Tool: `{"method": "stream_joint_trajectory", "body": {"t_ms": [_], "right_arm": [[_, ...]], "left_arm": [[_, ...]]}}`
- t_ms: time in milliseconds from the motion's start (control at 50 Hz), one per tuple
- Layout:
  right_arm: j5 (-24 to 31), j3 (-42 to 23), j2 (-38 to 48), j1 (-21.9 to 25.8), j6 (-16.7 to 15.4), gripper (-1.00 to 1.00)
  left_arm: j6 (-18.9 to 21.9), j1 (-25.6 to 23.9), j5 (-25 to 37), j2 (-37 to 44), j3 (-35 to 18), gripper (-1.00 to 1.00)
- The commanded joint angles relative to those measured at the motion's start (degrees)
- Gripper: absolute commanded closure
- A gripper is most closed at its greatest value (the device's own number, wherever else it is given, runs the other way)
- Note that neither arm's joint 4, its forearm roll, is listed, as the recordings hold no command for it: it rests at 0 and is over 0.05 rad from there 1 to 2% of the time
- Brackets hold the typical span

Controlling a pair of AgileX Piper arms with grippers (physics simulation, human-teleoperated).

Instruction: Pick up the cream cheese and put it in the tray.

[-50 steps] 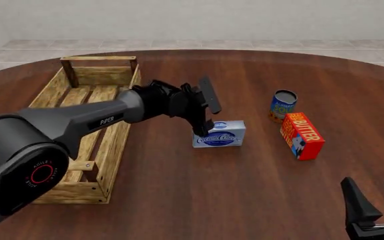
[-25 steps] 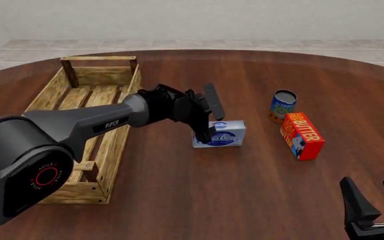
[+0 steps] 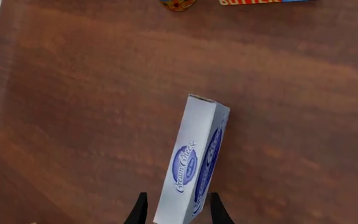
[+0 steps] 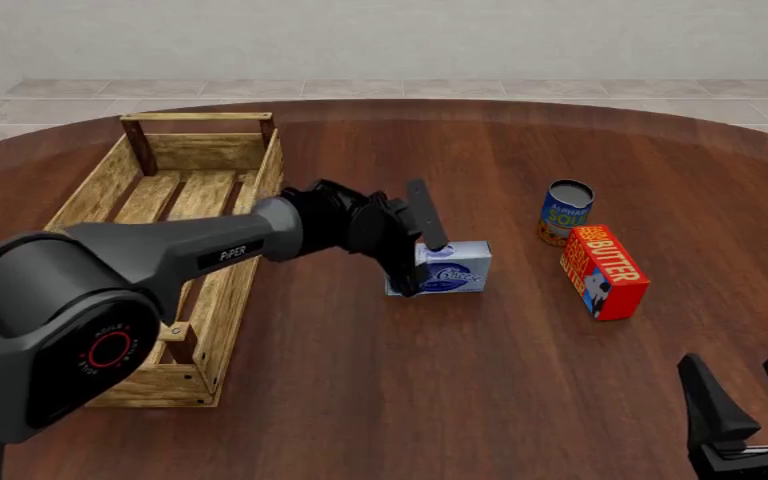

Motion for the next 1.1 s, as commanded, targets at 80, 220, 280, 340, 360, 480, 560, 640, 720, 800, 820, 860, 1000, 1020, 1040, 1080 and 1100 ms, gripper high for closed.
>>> {"method": "stream_joint_trajectory", "body": {"t_ms": [80, 220, 280, 340, 360, 480, 560, 640, 720, 800, 820, 860, 1000, 1020, 1040, 1080, 1100], "right_arm": [[-0.9, 0.0, 1.2, 0.1, 0.2, -1.00], [-1.1, 0.0, 1.6, 0.1, 0.3, -1.00], [-1.3, 0.0, 1.8, 0.0, 0.3, -1.00], [-1.5, 0.0, 2.0, 0.0, 0.4, -1.00], [-1.5, 0.0, 2.0, 0.0, 0.4, -1.00], [-1.5, 0.0, 2.1, 0.1, 0.4, -1.00], [-1.4, 0.0, 2.0, 0.0, 0.3, -1.00], [-1.4, 0.0, 2.0, 0.0, 0.3, -1.00], [-1.6, 0.0, 2.3, 0.0, 0.4, -1.00], [-1.6, 0.0, 2.3, 0.1, 0.3, -1.00], [-1.5, 0.0, 2.2, 0.1, 0.3, -1.00], [-1.5, 0.0, 2.1, 0.1, 0.4, -1.00], [-1.4, 0.0, 2.0, 0.1, 0.4, -1.00], [-1.5, 0.0, 2.1, 0.1, 0.4, -1.00], [-1.5, 0.0, 2.1, 0.1, 0.4, -1.00], [-1.4, 0.0, 2.0, 0.1, 0.4, -1.00], [-1.3, 0.0, 1.9, 0.1, 0.4, -1.00]], "left_arm": [[0.2, 1.0, 0.0, 1.8, -0.7, -1.00], [-0.3, 1.2, -0.3, 3.1, -0.5, -1.00], [-0.4, 1.1, -0.2, 3.5, -0.5, -1.00], [-0.5, 1.0, 0.0, 3.5, -0.6, -1.00], [-0.5, 1.0, 0.0, 3.5, -0.6, -1.00], [-1.1, 0.5, 0.4, 3.7, -0.8, -1.00], [-1.5, 0.3, 0.3, 3.9, -0.6, -1.00], [-1.3, 0.4, 0.0, 4.1, -0.3, -1.00], [-1.2, 0.3, 0.3, 3.5, -0.1, -1.00], [-1.1, 0.5, 0.4, 3.2, 0.0, -1.00], [-1.2, 0.6, 0.4, 3.1, 0.0, 1.00], [-0.8, 0.9, -0.2, 3.2, 0.3, 1.00], [-0.1, 1.3, -1.1, 1.2, 1.6, 1.00], [-0.1, 1.5, -0.9, 1.0, 1.3, 1.00], [0.1, 1.7, -1.0, 0.9, 1.3, 1.00], [0.3, 1.9, -1.0, 0.6, 1.3, 1.00], [0.2, 1.8, -0.8, 0.3, 1.2, 1.00]]}}
